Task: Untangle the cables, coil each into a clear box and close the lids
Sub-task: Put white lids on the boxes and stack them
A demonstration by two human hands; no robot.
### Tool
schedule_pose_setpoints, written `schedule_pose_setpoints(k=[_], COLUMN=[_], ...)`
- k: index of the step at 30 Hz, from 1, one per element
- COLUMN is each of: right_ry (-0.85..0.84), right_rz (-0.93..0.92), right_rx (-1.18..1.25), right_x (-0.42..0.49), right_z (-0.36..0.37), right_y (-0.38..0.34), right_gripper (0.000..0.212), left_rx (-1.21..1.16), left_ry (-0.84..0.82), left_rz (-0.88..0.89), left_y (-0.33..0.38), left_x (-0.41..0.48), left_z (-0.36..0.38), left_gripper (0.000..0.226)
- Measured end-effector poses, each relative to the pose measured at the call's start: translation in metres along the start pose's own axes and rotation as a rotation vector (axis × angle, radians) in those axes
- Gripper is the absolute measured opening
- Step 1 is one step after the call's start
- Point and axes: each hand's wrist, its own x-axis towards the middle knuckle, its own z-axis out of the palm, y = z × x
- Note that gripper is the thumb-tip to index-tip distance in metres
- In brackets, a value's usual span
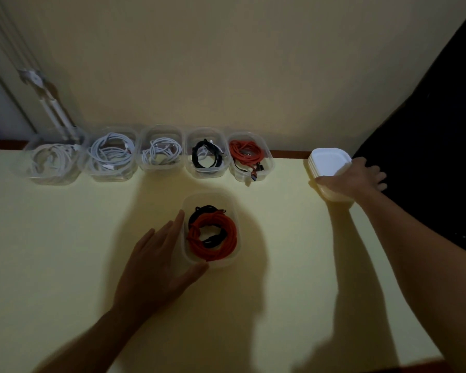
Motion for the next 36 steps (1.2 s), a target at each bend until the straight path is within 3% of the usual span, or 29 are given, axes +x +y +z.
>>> schedule_pose_setpoints(k=[4,11,14,18,22,25,31,36], right_ry=[-0.005,-0.02,0.006,0.15,0.198,0.156,0.003,-0.006], right_rz=[0.049,0.013,-0.071,-0.257,-0.457,-0.52,-0.365,-0.448], right_rx=[-0.001,0.042,0.013,-0.15,-0.021,-0.029,-0.099,-0.123], right_x=[0.002,0.001,-0.004,-0.012,-0.01,-0.006,0.004,0.009], right_z=[0.002,0.001,0.0,0.008,0.011,0.013,0.013,0.011], right_y=[0.0,0.005,0.009,0.018,0.02,0.013,0.0,0.005], right_gripper=[0.127,0.122,0.105,0.063,0.035,0.031,0.028,0.028], left_rx=[-0.001,-0.002,-0.002,-0.001,-0.005,0.002,-0.019,-0.019], left_ry=[-0.004,-0.003,-0.008,-0.01,-0.009,-0.018,-0.012,-0.004], left_rz=[0.009,0.008,0.007,0.012,0.01,0.01,0.007,0.008], left_y=[0.0,0.0,-0.001,0.0,0.001,-0.001,-0.001,-0.001], left_x=[0.0,0.0,0.0,0.0,0.0,0.0,0.0,-0.001], left_z=[0.0,0.0,-0.001,-0.002,-0.002,-0.001,-0.001,-0.001], left_gripper=[0.104,0.104,0.105,0.106,0.106,0.106,0.104,0.103])
